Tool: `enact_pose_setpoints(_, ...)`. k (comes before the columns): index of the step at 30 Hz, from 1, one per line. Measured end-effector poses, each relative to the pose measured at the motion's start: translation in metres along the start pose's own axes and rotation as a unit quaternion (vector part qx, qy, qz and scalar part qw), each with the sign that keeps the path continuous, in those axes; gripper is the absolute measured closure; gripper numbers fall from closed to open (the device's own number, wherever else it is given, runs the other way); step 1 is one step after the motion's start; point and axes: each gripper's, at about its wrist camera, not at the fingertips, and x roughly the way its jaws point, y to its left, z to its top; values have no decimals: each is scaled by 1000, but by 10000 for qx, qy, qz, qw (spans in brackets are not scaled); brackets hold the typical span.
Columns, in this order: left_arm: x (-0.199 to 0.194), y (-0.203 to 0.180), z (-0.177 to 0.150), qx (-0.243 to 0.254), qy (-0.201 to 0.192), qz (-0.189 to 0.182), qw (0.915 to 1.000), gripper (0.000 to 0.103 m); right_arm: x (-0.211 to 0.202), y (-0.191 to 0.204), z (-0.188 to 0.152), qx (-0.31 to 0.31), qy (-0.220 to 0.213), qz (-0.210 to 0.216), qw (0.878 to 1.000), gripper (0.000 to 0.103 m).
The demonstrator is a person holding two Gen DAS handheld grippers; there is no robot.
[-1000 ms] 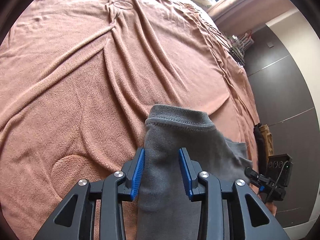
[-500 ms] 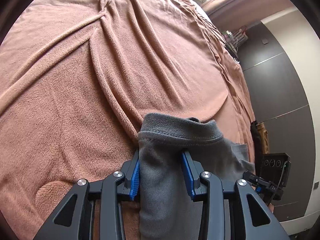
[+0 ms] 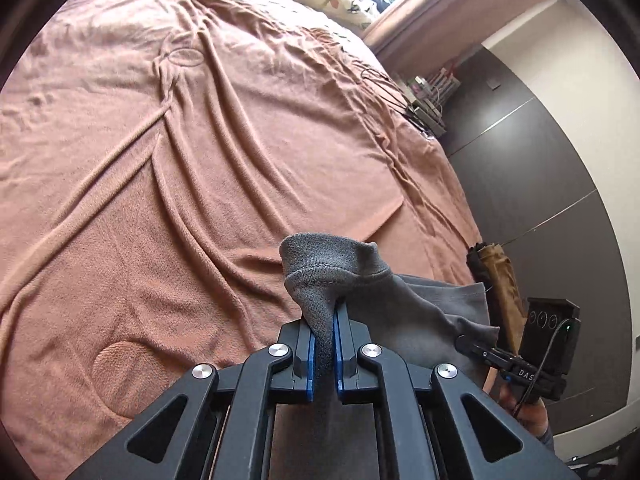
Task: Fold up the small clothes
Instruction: 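Lift the folded shirt with both tools and carry it toward the clothes stack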
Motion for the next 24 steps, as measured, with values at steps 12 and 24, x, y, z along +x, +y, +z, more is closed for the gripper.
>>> enact_pose_setpoints(12, -96, -58, -23, 359, -711, -54, 9968, 96, -108, 44, -52, -711, -618, -46, 9955, 93)
enact_pose_setpoints(24, -190, -118, -77, 788, -1353, -141, 9876, 96, -209, 95, -115, -1237, -1334, -67, 9833, 93)
